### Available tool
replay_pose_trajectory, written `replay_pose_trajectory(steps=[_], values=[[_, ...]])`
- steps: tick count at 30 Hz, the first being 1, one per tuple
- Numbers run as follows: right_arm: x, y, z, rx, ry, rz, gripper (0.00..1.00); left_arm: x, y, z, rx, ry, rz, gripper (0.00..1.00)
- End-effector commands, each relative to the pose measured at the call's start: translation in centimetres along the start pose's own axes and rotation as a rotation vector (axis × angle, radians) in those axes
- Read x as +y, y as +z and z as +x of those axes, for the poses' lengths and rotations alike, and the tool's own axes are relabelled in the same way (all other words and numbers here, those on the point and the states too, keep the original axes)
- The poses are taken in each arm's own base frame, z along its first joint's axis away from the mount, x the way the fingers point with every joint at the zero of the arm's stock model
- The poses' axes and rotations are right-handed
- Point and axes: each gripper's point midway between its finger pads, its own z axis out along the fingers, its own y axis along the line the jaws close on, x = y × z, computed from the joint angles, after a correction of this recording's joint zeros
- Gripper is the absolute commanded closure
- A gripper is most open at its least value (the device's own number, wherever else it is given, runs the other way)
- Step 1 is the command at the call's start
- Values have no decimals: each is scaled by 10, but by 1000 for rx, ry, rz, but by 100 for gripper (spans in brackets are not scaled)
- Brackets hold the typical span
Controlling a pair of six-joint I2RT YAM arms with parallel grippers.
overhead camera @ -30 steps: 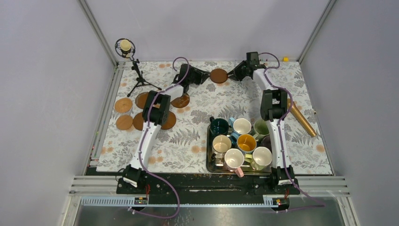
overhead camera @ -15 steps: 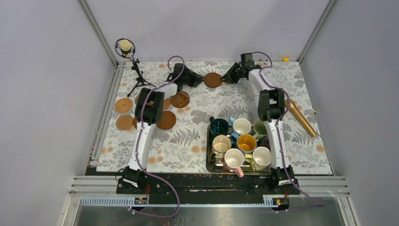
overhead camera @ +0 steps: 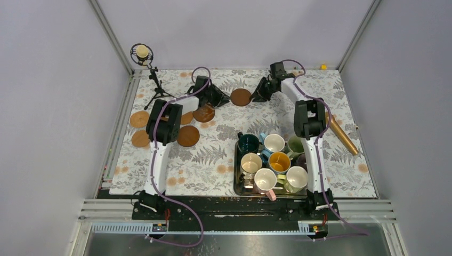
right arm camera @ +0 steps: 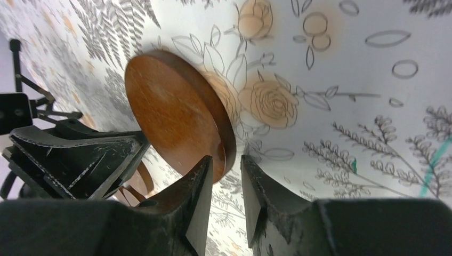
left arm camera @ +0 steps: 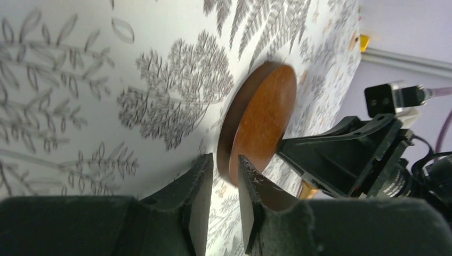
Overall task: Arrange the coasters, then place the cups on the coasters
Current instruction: Move the coaster to the center of the board.
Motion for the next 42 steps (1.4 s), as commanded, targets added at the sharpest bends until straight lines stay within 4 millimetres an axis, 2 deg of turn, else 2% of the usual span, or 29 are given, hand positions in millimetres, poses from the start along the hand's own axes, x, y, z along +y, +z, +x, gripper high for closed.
replay_pose_trajectory(steps=[1,6,8,11,13,18,24,29,33,37,42], values=[[-1,-23,22,63,-92,44,65,-21,-29,6,3,88,0,75],[-2,-35,26,57,-106,63,64,-29,-47,7,-15,120,5,76],[5,-41,16,18,-99,59,62,-36,-58,3,-33,156,-8,76],[17,-48,-11,-49,-54,33,60,-59,-78,-12,-118,223,-2,76],[18,-47,-24,-75,-13,24,60,-64,-81,-24,-179,233,-2,76],[17,-40,-45,-128,38,18,59,-70,-60,-45,-257,153,86,75],[20,-26,-56,-143,102,-14,59,-55,-14,-60,-229,106,65,75],[21,-16,-58,-152,136,-43,59,-48,11,-64,-198,44,94,75],[26,-10,-49,-130,123,-55,60,-43,20,-57,-162,29,98,76],[28,-8,-37,-97,116,-57,60,-47,22,-37,-98,46,113,76],[18,-9,-30,-77,94,-10,60,-39,17,-15,-38,61,92,76]])
